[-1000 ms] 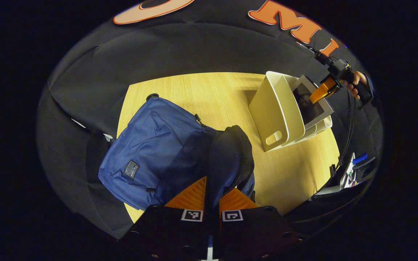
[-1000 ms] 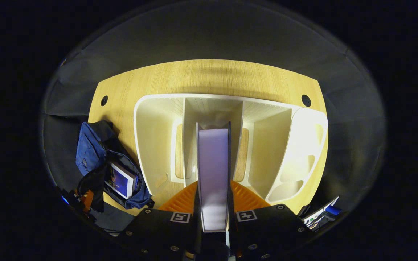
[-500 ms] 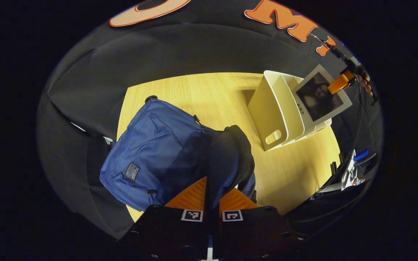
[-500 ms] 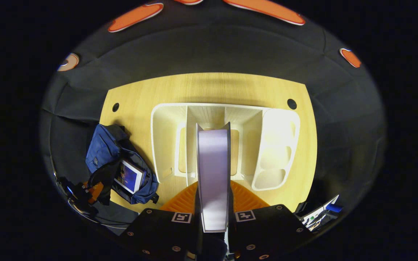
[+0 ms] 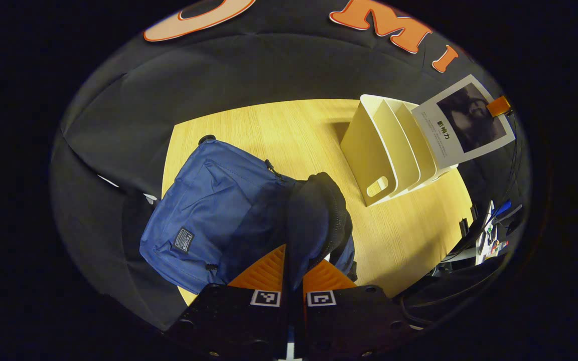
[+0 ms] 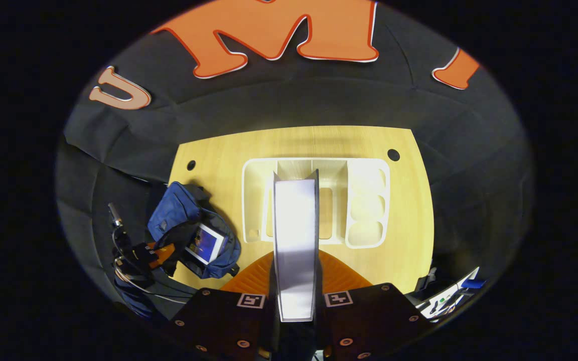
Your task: Open the schoolbag, grab two books from the bookshelf and put them into the schoolbag.
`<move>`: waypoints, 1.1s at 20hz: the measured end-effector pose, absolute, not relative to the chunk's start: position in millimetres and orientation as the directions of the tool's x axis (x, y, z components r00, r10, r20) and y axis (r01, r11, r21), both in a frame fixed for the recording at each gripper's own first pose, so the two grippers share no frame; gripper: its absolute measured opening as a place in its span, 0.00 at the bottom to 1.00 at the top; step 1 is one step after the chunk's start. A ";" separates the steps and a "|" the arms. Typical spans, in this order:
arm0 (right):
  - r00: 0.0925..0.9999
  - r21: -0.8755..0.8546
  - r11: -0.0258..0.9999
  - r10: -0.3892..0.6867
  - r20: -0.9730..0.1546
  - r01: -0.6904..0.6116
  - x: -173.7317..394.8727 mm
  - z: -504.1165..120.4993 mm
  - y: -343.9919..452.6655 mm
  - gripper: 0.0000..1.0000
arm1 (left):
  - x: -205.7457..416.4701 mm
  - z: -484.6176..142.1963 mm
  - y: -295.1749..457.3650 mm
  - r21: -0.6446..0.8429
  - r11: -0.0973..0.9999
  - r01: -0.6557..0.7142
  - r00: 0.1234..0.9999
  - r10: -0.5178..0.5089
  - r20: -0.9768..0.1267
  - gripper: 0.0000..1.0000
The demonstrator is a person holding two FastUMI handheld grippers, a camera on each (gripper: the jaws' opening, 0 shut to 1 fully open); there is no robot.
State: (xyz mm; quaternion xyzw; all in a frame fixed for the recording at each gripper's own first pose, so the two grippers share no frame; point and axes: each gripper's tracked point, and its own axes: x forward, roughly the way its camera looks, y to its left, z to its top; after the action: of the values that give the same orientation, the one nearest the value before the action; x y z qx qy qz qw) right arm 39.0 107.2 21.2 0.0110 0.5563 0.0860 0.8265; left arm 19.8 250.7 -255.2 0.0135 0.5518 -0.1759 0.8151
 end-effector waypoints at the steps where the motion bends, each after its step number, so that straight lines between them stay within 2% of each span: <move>1: 0.373 0.151 0.982 0.184 -0.909 -0.116 34.6 22.1 110.0 0.28 | 20.2 -255.5 251.1 -0.168 0.938 0.304 0.329 -0.269 -0.905 0.05; 11: 0.403 0.504 0.863 0.476 -0.782 -0.040 -7.2 3.6 151.9 0.27 | 21.6 -252.8 254.1 -0.131 0.934 0.334 0.325 -0.244 -0.914 0.05; 15: 0.353 0.605 0.796 0.568 -0.744 -0.005 -21.5 -32.7 192.3 0.27 | 27.2 -248.2 258.7 -0.100 0.928 0.358 0.332 -0.227 -0.916 0.05; 22: 0.268 0.678 0.734 0.662 -0.700 -0.043 -55.5 -70.7 246.6 0.26 | 33.6 -235.0 263.4 -0.070 0.933 0.353 0.362 -0.205 -0.909 0.05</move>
State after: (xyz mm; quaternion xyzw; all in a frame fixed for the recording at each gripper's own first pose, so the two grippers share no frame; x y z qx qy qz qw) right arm -55.5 246.6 -70.7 0.2777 0.5571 0.2361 0.7461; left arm 33.6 263.4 -235.0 0.0684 0.5385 -0.1697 0.8225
